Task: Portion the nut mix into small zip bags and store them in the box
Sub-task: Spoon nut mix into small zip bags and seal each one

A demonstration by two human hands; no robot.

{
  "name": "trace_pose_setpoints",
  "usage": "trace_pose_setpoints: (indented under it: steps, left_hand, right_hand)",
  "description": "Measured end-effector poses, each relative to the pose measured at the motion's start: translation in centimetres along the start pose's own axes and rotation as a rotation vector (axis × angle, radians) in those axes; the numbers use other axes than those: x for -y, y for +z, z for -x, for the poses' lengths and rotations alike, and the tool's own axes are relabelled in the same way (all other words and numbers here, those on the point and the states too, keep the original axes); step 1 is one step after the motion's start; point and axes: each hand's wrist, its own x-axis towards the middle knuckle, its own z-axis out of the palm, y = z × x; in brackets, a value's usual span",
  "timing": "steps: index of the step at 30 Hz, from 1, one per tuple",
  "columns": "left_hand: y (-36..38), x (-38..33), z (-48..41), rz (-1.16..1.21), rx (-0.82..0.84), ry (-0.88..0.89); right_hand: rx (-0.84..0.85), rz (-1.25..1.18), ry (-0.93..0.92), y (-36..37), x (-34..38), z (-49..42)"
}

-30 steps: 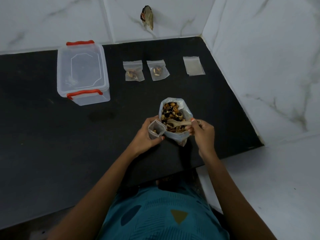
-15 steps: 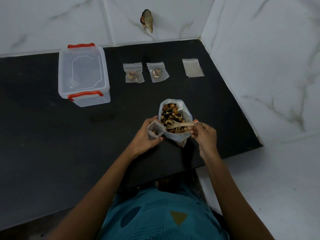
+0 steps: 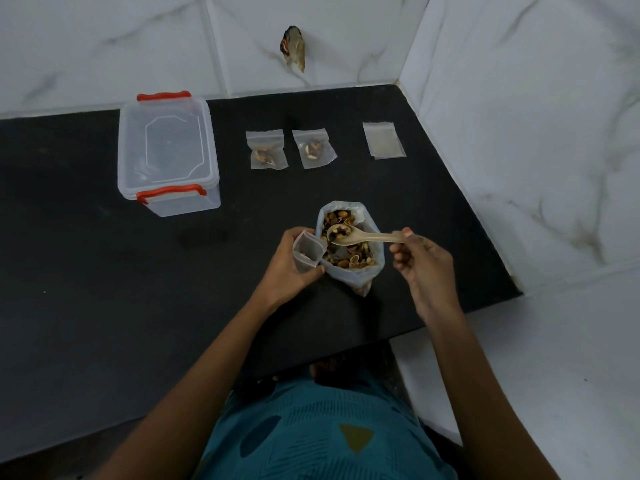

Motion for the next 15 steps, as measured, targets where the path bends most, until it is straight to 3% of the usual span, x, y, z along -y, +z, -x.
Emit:
trace_pose_setpoints:
  steps: [7,15]
  left_hand:
    - [0.2,-0.8,-0.2,0.004,-0.001,0.025]
    - [0.4,-1.1,-0.2,0.006,-0.066,0.066]
  right_hand:
    - [0.089,0.339,-0.383,2.0,-0.6,1.4]
    - [0.303,0.797,-1.055,2.5,-2.3,2.0]
